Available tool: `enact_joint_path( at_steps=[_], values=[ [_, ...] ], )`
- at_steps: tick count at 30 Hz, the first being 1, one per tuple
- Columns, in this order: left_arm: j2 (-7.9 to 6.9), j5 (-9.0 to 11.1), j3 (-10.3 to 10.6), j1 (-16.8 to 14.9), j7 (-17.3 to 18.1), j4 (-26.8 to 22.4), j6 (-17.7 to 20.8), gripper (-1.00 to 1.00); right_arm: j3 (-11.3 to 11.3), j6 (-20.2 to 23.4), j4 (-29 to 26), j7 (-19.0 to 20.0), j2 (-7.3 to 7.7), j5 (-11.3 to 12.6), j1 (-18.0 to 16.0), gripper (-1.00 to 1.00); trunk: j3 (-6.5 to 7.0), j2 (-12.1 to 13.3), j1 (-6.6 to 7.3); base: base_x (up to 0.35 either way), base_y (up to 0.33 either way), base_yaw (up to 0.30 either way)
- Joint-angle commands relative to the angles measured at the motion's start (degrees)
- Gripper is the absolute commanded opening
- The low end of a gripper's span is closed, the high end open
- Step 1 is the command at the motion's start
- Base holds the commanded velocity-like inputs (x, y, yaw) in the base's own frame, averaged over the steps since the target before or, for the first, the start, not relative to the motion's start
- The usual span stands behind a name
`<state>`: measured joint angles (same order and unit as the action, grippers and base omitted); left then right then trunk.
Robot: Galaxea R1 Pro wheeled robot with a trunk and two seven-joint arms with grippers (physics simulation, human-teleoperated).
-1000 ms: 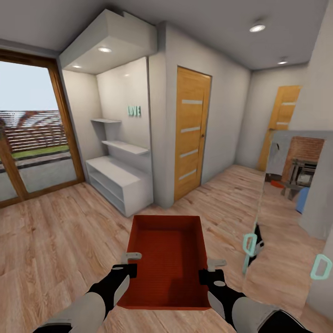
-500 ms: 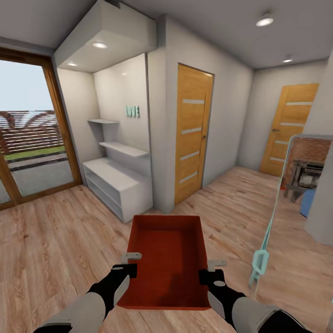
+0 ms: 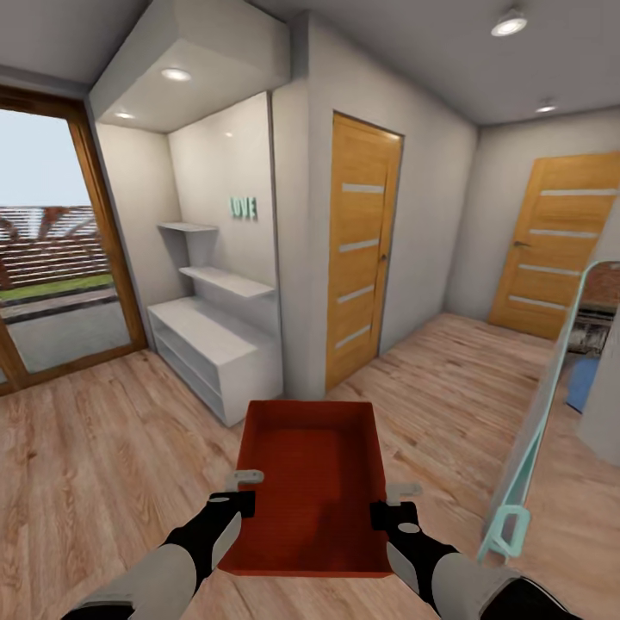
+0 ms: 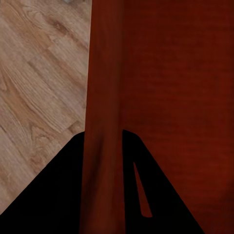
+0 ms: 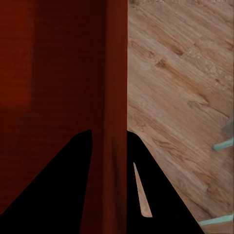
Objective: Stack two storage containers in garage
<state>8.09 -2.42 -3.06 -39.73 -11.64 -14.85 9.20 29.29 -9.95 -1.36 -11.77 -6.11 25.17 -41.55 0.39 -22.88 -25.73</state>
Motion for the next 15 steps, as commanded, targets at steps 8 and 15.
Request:
enact_joint_path(
  at_steps=[8,15],
  values=[
    [-0.27,-0.13,-0.46,0.00,-0.31,0.00,0.38,-1.00,-0.28,-0.16,-0.14,-0.36,0.66,-0.03,-0.02,-1.00,-0.02,-0.04,-0.05,0.324,0.000,0.000],
    [-0.28,-0.13,-0.46,0.00,-0.31,0.00,0.38,-1.00,-0.26,-0.16,-0.14,-0.35,0.66,-0.01,-0.02,-1.00,-0.02,-0.04,-0.05,0.324,0.000,0.000]
  ],
)
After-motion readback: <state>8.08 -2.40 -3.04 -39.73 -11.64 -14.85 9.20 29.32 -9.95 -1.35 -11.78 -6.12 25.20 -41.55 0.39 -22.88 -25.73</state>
